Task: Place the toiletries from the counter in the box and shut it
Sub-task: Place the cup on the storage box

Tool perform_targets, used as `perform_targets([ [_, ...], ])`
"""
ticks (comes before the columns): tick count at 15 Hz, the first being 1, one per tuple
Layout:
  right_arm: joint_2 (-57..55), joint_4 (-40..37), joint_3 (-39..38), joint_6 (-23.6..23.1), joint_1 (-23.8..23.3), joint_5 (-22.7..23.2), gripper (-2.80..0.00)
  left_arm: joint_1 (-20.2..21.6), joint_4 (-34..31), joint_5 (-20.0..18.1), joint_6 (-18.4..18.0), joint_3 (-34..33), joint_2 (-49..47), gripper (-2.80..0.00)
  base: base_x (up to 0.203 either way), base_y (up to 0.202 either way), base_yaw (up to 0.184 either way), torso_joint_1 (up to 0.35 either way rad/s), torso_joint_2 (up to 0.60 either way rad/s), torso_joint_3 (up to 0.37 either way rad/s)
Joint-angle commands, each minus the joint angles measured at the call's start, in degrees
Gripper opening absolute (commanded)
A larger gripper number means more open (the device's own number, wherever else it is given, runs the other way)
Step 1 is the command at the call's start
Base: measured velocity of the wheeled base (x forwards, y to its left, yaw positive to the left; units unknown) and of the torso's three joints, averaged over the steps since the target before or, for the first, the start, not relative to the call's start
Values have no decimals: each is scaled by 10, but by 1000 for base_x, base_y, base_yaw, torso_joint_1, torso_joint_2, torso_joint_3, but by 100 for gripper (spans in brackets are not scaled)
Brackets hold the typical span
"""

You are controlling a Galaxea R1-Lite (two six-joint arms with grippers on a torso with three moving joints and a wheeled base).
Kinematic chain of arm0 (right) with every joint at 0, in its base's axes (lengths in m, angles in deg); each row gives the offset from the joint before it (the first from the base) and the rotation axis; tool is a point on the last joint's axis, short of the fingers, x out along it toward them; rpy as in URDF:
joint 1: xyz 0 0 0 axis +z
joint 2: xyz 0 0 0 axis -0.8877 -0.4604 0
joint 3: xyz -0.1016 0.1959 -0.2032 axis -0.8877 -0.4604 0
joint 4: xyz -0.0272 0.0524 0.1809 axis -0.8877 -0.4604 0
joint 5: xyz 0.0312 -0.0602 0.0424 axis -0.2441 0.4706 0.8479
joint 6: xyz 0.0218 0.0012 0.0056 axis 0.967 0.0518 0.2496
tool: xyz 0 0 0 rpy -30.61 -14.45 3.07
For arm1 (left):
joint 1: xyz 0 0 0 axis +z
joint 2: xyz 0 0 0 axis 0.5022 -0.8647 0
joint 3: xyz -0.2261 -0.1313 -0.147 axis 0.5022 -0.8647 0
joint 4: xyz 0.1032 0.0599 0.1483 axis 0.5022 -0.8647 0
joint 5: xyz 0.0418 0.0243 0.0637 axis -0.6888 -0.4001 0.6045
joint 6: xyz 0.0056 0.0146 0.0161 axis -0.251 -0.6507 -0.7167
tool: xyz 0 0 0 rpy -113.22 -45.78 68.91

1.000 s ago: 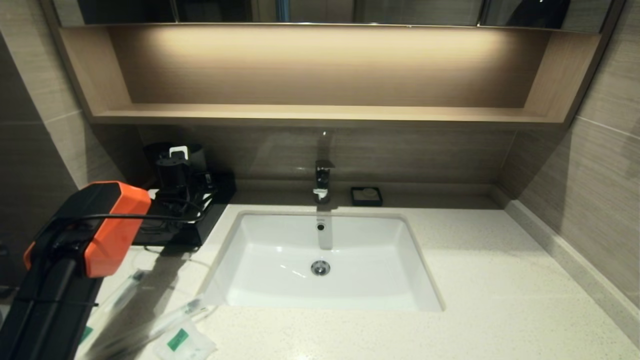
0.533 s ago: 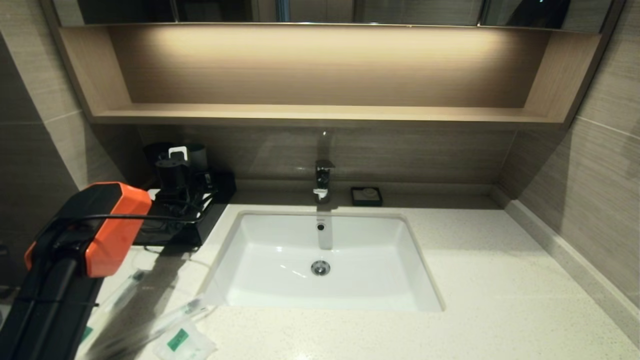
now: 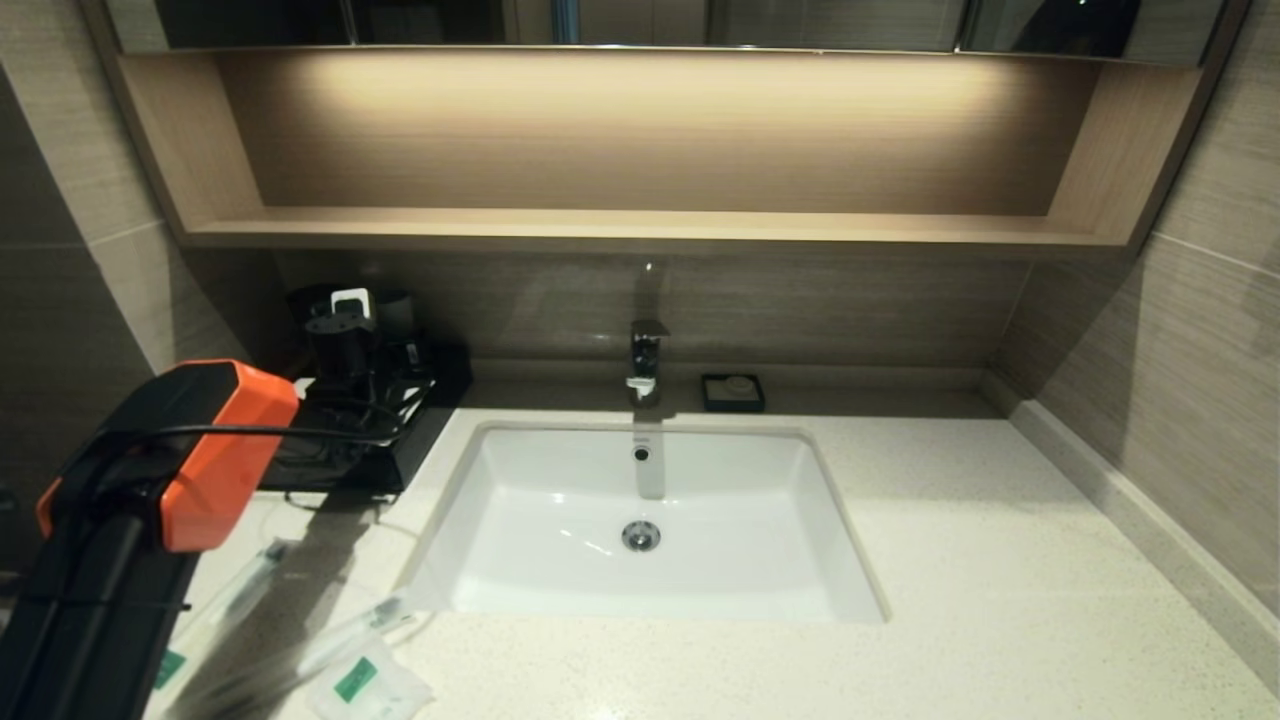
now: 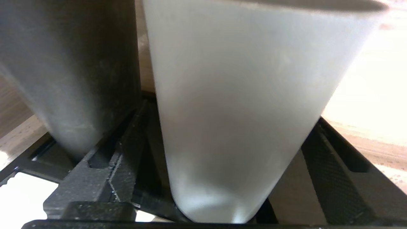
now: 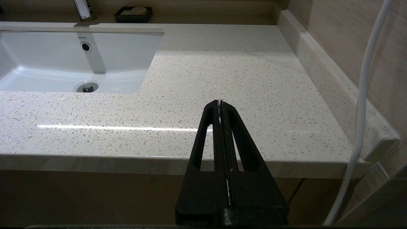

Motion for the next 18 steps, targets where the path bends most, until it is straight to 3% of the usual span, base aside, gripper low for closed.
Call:
perform_targets([
  [1,1,0,-1,0,0,0,-280,0,14,1,0,-20,15,0,0,0,0,0,0,0],
  [6,1,0,0,-1,0,0,-280,0,22,1,0,-62,53,0,0,0,0,0,0,0],
  [12,1,0,-1,-1,0,0,-280,1,43,9,1,-167,113,0,0,0,0,0,0,0],
  [16,1,0,-1,-1,0,0,-280,0,102,14,1,-262,131,0,0,0,0,0,0,0],
  [18,1,0,-1,-1,0,0,-280,0,125,15,0,-274,133,0,0,0,0,0,0,0],
])
